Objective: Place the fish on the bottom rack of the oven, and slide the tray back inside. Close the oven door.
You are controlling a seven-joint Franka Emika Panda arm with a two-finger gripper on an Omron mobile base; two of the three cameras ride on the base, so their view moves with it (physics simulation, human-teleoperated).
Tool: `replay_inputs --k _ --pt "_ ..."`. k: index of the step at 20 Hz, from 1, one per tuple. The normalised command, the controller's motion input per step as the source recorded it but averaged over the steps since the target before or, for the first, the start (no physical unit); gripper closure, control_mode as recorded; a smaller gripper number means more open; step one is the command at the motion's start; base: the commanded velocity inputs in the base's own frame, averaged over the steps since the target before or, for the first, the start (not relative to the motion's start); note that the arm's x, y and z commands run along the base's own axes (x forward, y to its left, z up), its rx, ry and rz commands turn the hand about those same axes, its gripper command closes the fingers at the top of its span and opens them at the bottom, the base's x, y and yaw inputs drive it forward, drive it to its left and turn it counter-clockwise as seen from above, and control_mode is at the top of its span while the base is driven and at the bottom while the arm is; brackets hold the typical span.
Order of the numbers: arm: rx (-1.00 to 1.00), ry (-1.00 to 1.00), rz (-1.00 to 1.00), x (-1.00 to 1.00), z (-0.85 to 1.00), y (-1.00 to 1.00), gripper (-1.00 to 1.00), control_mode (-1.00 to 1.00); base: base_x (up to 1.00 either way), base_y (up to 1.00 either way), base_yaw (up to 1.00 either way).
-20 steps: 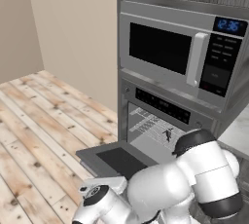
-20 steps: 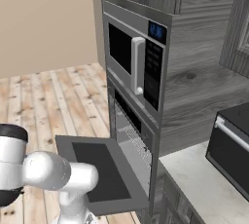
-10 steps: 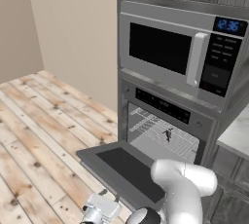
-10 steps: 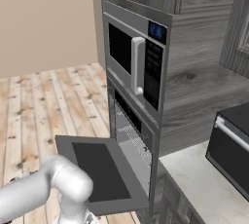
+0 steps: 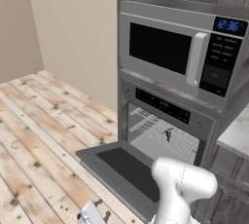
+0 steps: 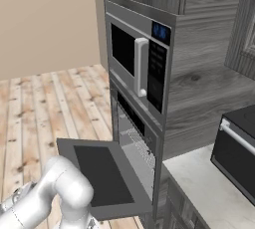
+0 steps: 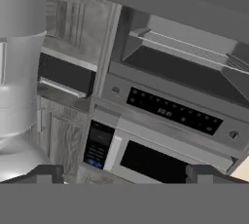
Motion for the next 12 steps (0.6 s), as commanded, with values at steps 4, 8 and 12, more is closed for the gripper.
replay_inputs --k 4,8,12 --pt "0.04 0.0 0.05 -0.01 -0.07 0.0 -1.0 -1.0 0.0 0.0 0.0" --pt "0.23 0.0 0.22 0.01 -0.37 0.0 -1.0 -1.0 0.0 0.0 0.0" --pt "0.26 -0.01 0.32 0.16 -0.44 0.0 -1.0 -1.0 0.0 0.0 0.0"
